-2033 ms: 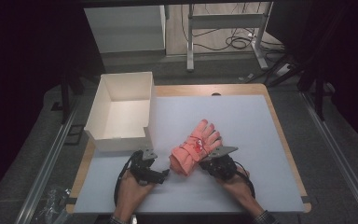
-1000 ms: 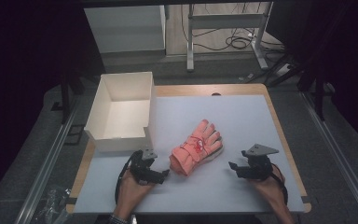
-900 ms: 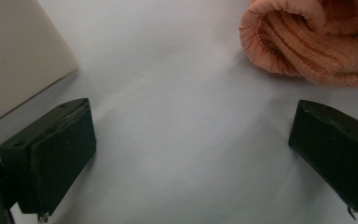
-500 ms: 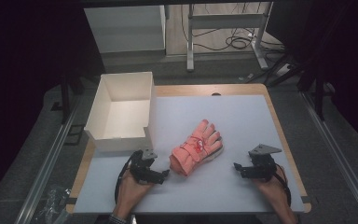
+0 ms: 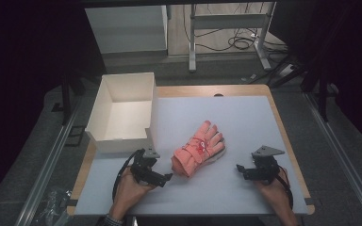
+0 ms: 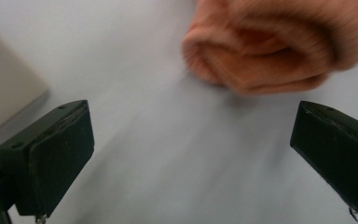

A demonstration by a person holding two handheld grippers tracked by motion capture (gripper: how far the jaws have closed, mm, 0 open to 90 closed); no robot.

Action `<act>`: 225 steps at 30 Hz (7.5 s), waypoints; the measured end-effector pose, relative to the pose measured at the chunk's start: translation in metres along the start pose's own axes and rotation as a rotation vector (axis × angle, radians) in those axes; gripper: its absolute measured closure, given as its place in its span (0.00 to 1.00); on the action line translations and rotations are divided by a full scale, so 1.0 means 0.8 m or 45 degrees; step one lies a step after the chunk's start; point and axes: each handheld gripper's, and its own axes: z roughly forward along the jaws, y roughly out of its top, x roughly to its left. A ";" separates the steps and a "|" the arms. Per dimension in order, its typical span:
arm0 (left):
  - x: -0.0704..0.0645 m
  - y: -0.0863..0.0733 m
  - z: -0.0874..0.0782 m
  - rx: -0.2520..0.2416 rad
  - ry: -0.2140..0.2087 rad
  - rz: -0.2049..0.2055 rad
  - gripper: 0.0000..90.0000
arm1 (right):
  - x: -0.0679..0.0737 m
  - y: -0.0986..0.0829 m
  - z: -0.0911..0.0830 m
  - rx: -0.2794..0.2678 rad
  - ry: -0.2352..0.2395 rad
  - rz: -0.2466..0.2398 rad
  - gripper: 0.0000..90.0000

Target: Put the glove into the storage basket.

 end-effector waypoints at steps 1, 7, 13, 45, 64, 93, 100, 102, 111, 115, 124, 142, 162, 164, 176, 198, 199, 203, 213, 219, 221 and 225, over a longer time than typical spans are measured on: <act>-0.002 0.004 -0.003 -0.002 -0.011 0.007 0.00 | 0.000 0.000 0.000 0.000 0.000 0.000 0.21; -0.008 0.034 -0.021 -0.007 -0.066 0.038 0.00 | 0.000 0.000 0.000 -0.001 -0.001 0.000 0.21; -0.014 0.074 -0.026 0.004 -0.093 0.074 0.00 | 0.000 0.000 0.000 -0.001 -0.002 0.000 0.21; -0.048 0.105 0.098 0.307 -0.024 0.235 0.01 | 0.000 0.000 0.000 -0.002 0.000 -0.002 0.21; -0.045 0.113 0.080 0.316 -0.067 0.237 0.43 | 0.000 0.000 0.000 0.000 0.000 -0.005 0.21; 0.012 0.208 -0.002 0.218 0.099 0.082 0.42 | 0.000 0.000 0.000 -0.005 0.002 -0.002 0.21; 0.028 0.228 -0.023 0.198 0.149 0.039 0.42 | 0.000 0.000 0.000 -0.005 0.001 -0.005 0.21; 0.035 0.232 -0.029 0.192 0.164 0.016 0.42 | 0.000 0.000 0.000 -0.004 0.002 -0.004 0.21; 0.069 0.244 -0.057 0.187 0.252 -0.072 0.42 | 0.000 0.000 0.000 -0.005 0.002 -0.004 0.21; 0.086 0.242 -0.069 0.175 0.303 -0.122 0.42 | 0.000 -0.001 0.000 -0.005 0.002 -0.004 0.21; 0.124 0.226 -0.095 0.145 0.386 -0.246 0.41 | 0.000 -0.001 0.000 -0.005 0.002 -0.003 0.21; 0.191 0.165 -0.113 0.154 0.509 -0.487 0.41 | 0.000 0.000 0.000 -0.006 0.000 -0.003 0.21; 0.223 0.133 -0.025 0.275 0.460 -0.582 0.40 | 0.000 0.000 0.000 -0.006 0.001 -0.003 0.21; 0.224 0.133 -0.021 0.284 0.454 -0.583 0.40 | 0.000 0.000 0.000 -0.006 0.001 -0.003 0.21; 0.224 0.134 0.003 0.348 0.428 -0.568 0.40 | 0.000 0.000 0.000 -0.007 0.001 -0.004 0.21; 0.240 0.135 0.049 0.634 0.285 -0.561 0.19 | 0.000 0.000 0.000 -0.006 0.001 -0.004 0.21; 0.241 0.136 0.047 0.642 0.280 -0.560 0.18 | 0.000 0.000 0.000 -0.006 0.001 -0.004 0.21; 0.240 0.138 0.037 0.613 0.282 -0.541 0.10 | 0.000 0.000 0.000 -0.006 0.001 -0.003 0.21; 0.233 0.143 -0.008 0.396 0.285 -0.497 0.04 | 0.000 -0.001 0.000 -0.007 0.001 -0.003 0.21; 0.230 0.138 -0.023 0.298 0.328 -0.445 0.04 | 0.000 0.000 0.000 -0.007 0.000 -0.004 0.21; 0.228 0.137 -0.031 0.262 0.357 -0.417 0.03 | 0.000 0.000 0.000 -0.007 0.000 -0.004 0.21; 0.226 0.133 -0.043 0.197 0.387 -0.392 0.03 | 0.000 0.000 0.000 -0.007 0.000 -0.004 0.21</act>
